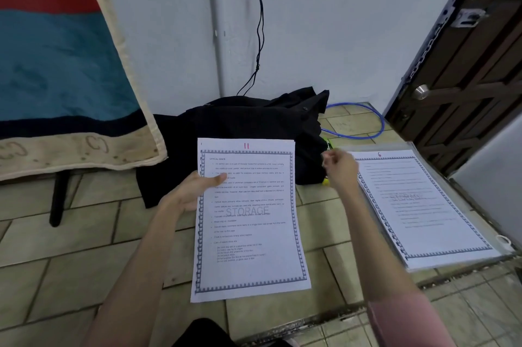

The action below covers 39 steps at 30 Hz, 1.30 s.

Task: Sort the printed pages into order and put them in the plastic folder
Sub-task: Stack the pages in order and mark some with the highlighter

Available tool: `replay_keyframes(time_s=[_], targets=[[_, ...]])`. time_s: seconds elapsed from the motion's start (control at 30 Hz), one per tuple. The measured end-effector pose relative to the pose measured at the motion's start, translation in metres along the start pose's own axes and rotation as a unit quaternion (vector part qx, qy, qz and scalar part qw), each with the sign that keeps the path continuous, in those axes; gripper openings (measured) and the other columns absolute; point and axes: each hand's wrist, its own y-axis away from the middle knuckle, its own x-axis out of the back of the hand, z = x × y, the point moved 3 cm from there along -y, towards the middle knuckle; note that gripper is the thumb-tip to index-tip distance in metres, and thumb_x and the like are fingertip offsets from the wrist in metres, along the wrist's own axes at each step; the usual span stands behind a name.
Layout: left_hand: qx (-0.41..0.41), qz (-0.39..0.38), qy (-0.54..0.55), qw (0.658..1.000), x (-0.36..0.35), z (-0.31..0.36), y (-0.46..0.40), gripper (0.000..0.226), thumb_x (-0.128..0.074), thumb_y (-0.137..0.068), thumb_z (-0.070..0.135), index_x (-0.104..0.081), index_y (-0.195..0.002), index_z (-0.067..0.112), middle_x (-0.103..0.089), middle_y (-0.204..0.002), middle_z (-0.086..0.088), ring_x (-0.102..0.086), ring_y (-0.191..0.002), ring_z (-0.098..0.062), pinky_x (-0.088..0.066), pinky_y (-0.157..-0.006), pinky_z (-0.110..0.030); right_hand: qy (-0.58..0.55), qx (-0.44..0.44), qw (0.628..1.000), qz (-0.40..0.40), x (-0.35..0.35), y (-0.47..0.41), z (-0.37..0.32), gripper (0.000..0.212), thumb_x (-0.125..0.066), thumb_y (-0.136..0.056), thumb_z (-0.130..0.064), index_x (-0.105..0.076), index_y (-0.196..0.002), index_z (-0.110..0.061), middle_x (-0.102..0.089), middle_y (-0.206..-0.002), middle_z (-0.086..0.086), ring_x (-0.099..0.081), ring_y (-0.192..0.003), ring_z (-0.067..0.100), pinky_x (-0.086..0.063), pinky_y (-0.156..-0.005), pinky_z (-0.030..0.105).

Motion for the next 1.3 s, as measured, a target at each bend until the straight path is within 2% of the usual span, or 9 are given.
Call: replay_keyframes(time_s=[0.17, 0.33, 0.6, 0.73, 0.83, 0.97, 1.13, 1.23, 1.3], targets=[[-0.022, -0.029, -0.005, 0.999, -0.007, 0.001, 0.002, 0.041, -0.058, -0.085, 0.014, -0.054, -0.126, 0.007, -0.065, -0.119, -0.012, -0.063, -0.107, -0.029, -0.053, -0.089, -0.045, 0.228, -0.017, 0.963, -0.143, -0.001, -0.047, 0.028, 0.025, -0.058, -0.091, -0.013, -0.066, -0.114, -0.008, -0.067, -0.112, 0.018, -0.061, -0.105, 0.033, -0.043, -0.077, 0.028], [-0.022, -0.061, -0.003, 0.998, -0.006, 0.0, 0.0, 0.079, -0.089, -0.051, 0.038, -0.06, -0.119, 0.012, -0.066, -0.119, -0.011, -0.063, -0.109, -0.03, -0.054, -0.088, -0.044, 0.221, -0.008, 0.964, -0.147, -0.002, -0.05, 0.033, 0.023, -0.066, -0.085, -0.011, -0.065, -0.108, -0.008, -0.065, -0.102, 0.017, -0.059, -0.091, 0.028, -0.041, -0.075, 0.029], [-0.03, -0.084, -0.001, 0.996, -0.008, -0.001, -0.001, 0.091, -0.091, -0.046, 0.042, -0.057, -0.125, 0.011, -0.062, -0.125, -0.013, -0.06, -0.114, -0.032, -0.051, -0.092, -0.048, 0.219, -0.032, 0.961, -0.169, -0.006, -0.052, 0.039, 0.048, -0.063, -0.088, -0.018, -0.047, -0.13, 0.0, -0.057, -0.126, 0.02, -0.054, -0.115, 0.034, -0.041, -0.091, 0.034], [-0.036, -0.088, -0.002, 0.996, -0.01, 0.0, 0.003, 0.094, -0.091, -0.045, 0.042, -0.055, -0.126, 0.011, -0.062, -0.125, -0.013, -0.061, -0.113, -0.031, -0.053, -0.09, -0.045, 0.109, -0.075, 0.984, -0.122, -0.006, -0.051, 0.045, 0.035, -0.062, -0.087, -0.018, -0.06, -0.107, 0.011, -0.064, -0.101, 0.027, -0.057, -0.088, 0.031, -0.043, -0.08, 0.036], [-0.036, -0.081, 0.007, 0.996, -0.011, 0.002, 0.007, 0.092, -0.092, -0.042, 0.043, -0.058, -0.122, 0.012, -0.065, -0.121, -0.011, -0.063, -0.11, -0.029, -0.056, -0.084, -0.041, -0.038, -0.101, 0.992, -0.067, 0.004, -0.052, 0.044, 0.032, -0.054, -0.093, -0.026, -0.061, -0.096, 0.005, -0.054, -0.078, 0.014, -0.05, -0.077, 0.025, -0.041, -0.072, 0.033], [-0.042, -0.077, 0.003, 0.996, -0.016, 0.004, 0.012, 0.064, -0.079, -0.066, 0.03, -0.057, -0.122, 0.011, -0.065, -0.119, -0.01, -0.066, -0.105, -0.025, -0.056, -0.085, -0.04, -0.242, -0.12, 0.962, -0.029, 0.017, -0.043, -0.005, 0.017, -0.046, -0.095, -0.026, -0.056, -0.09, -0.013, -0.046, -0.089, 0.006, -0.042, -0.069, 0.011, -0.034, -0.059, 0.022], [-0.054, -0.056, -0.044, 0.996, -0.026, 0.009, 0.016, 0.031, -0.056, -0.09, 0.01, -0.057, -0.121, 0.013, -0.063, -0.122, -0.009, -0.063, -0.11, -0.025, -0.054, -0.09, -0.039, -0.067, 0.246, 0.948, -0.19, 0.008, 0.001, -0.125, 0.029, -0.056, -0.094, -0.026, -0.059, -0.119, -0.012, -0.058, -0.102, -0.005, -0.053, -0.092, 0.005, -0.042, -0.079, 0.016], [-0.058, -0.054, -0.069, 0.994, -0.029, 0.009, 0.018, 0.032, -0.058, -0.089, 0.012, -0.057, -0.121, 0.014, -0.064, -0.121, -0.009, -0.063, -0.109, -0.026, -0.051, -0.094, -0.044, 0.124, 0.346, 0.886, -0.283, -0.021, 0.018, -0.158, 0.042, -0.067, -0.086, -0.019, -0.057, -0.125, -0.01, -0.06, -0.12, 0.001, -0.056, -0.111, 0.012, -0.042, -0.098, 0.024], [-0.068, -0.053, -0.074, 0.993, -0.032, 0.011, 0.021, 0.028, -0.057, -0.09, 0.011, -0.058, -0.117, 0.014, -0.066, -0.116, -0.007, -0.065, -0.106, -0.025, -0.052, -0.093, -0.043, 0.187, 0.351, 0.859, -0.322, -0.036, 0.026, -0.164, 0.044, -0.07, -0.083, -0.022, -0.057, -0.124, -0.013, -0.061, -0.116, -0.002, -0.057, -0.107, 0.014, -0.045, -0.096, 0.028]])
